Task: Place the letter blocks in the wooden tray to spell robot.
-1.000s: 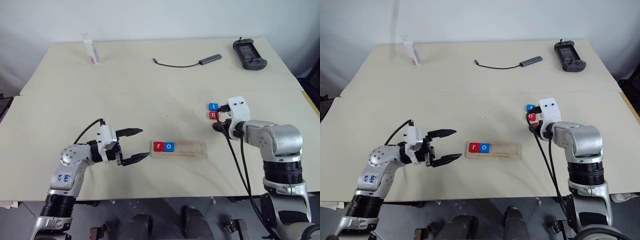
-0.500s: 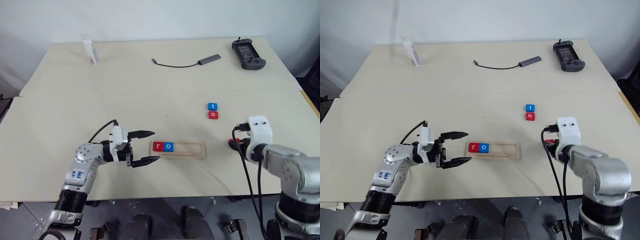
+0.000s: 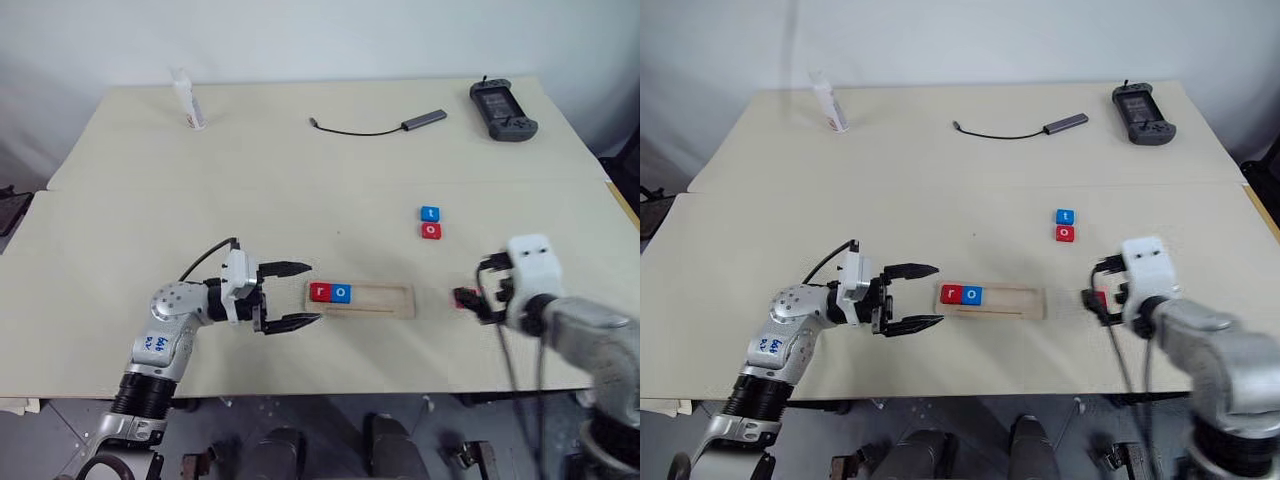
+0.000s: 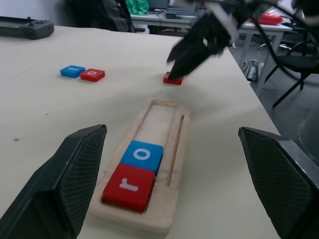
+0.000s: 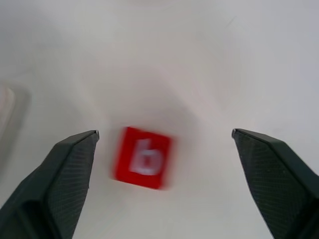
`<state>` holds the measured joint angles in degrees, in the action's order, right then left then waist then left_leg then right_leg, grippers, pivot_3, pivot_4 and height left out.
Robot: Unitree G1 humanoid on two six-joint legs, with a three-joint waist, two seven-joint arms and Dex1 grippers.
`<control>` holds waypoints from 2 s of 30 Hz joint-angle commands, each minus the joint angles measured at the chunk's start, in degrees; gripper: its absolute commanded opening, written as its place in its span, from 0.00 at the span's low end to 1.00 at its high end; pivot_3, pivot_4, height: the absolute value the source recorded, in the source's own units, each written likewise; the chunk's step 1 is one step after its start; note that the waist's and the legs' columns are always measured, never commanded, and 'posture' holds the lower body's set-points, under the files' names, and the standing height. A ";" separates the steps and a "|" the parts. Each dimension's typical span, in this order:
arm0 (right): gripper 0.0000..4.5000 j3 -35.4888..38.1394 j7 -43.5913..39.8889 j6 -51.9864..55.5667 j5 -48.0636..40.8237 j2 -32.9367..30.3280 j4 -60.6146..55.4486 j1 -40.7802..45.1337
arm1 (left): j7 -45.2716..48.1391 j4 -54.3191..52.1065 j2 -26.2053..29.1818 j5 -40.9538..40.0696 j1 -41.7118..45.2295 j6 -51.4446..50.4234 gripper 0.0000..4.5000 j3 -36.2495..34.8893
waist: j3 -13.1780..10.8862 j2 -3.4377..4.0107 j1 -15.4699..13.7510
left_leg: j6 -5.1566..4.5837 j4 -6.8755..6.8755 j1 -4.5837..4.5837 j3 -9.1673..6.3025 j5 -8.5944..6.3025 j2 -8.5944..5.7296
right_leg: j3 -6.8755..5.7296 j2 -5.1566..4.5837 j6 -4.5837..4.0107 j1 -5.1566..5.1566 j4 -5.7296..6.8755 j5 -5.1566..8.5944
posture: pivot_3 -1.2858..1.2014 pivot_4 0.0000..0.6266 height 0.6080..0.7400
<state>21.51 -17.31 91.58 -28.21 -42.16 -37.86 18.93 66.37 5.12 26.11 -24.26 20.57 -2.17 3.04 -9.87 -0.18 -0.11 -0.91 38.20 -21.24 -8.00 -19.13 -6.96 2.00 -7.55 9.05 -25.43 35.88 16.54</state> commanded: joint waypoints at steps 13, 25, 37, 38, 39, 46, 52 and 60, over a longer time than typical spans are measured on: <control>1.00 -22.19 -53.21 -70.90 12.82 -20.21 38.30 -0.60 | -0.57 -4.14 0.95 -0.27 -1.04 1.72 1.00 -0.81 | -0.03 -0.12 0.25 | -0.05 0.05 0.10 0.47 -0.03 0.11 | 0.08 0.01 0.14 0.00 -0.08 -0.08 | 0.52 0.24 1.00; 0.73 -29.44 -61.87 -79.68 18.74 -15.86 53.41 9.74 | 2.03 -7.90 2.81 -2.16 -3.31 1.00 1.00 -1.23 | -0.03 -0.11 0.20 | -0.01 0.04 0.07 0.45 -0.05 0.21 | 0.07 0.05 0.14 -0.04 -0.18 -0.08 | 0.52 0.24 1.00; 0.33 -28.30 -60.57 -71.72 15.78 -14.06 43.27 13.39 | -0.35 -8.13 3.99 -1.44 -6.24 1.42 1.00 -3.71 | -0.03 -0.09 0.44 | 0.01 0.04 0.07 0.46 -0.06 0.24 | 0.08 0.07 0.13 -0.07 -0.16 -0.08 | 0.52 0.24 1.00; 0.33 -28.43 -60.57 -68.77 14.76 -13.60 41.21 14.14 | -0.56 -8.13 4.22 -1.40 -6.50 1.46 1.00 -3.91 | -0.03 -0.09 0.37 | 0.03 0.05 0.07 0.50 -0.07 0.27 | 0.09 0.08 0.13 -0.10 -0.16 -0.08 | 0.52 0.24 1.00; 0.33 -28.95 -60.64 -65.84 13.72 -13.05 38.69 14.86 | -0.59 -8.19 4.51 -1.44 -6.87 1.59 1.00 -4.16 | -0.03 -0.09 0.22 | 0.04 0.05 0.07 0.52 -0.08 0.31 | 0.08 0.10 0.13 -0.10 -0.16 -0.08 | 0.52 0.24 1.00; 0.33 -38.49 -52.98 -50.51 15.88 -3.20 28.04 21.43 | -3.04 -10.72 4.55 -1.35 -10.40 1.48 1.00 -5.29 | -0.03 -0.10 0.12 | 0.06 0.06 0.05 0.46 -0.12 0.35 | 0.04 0.11 0.06 -0.08 -0.21 -0.12 | 0.52 0.24 1.00; 0.33 -43.34 -48.49 -49.46 20.00 0.65 29.91 23.53 | -5.37 -13.84 4.48 -1.66 -12.84 0.67 1.00 -5.44 | -0.03 -0.10 -0.52 | 0.00 0.11 -0.01 0.41 -0.14 0.24 | -0.02 0.05 0.04 -0.09 -0.21 -0.13 | 0.52 0.24 1.00; 0.41 -44.17 -48.71 -48.31 19.08 1.89 29.16 23.62 | -6.99 -15.34 4.69 -1.80 -14.14 0.28 1.00 -5.94 | -0.03 -0.10 -0.19 | 0.00 0.09 0.00 0.42 -0.15 0.27 | -0.04 0.08 0.04 -0.09 -0.21 -0.13 | 0.52 0.24 1.00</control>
<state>-22.88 -65.63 42.74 -8.44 -40.75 -6.66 41.83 59.70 -8.27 30.26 -25.29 6.63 -1.96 -1.72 -9.89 -0.28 -0.30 -0.91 38.28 -21.23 -7.58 -19.28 -6.67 1.96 -7.47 9.09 -25.53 35.66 16.42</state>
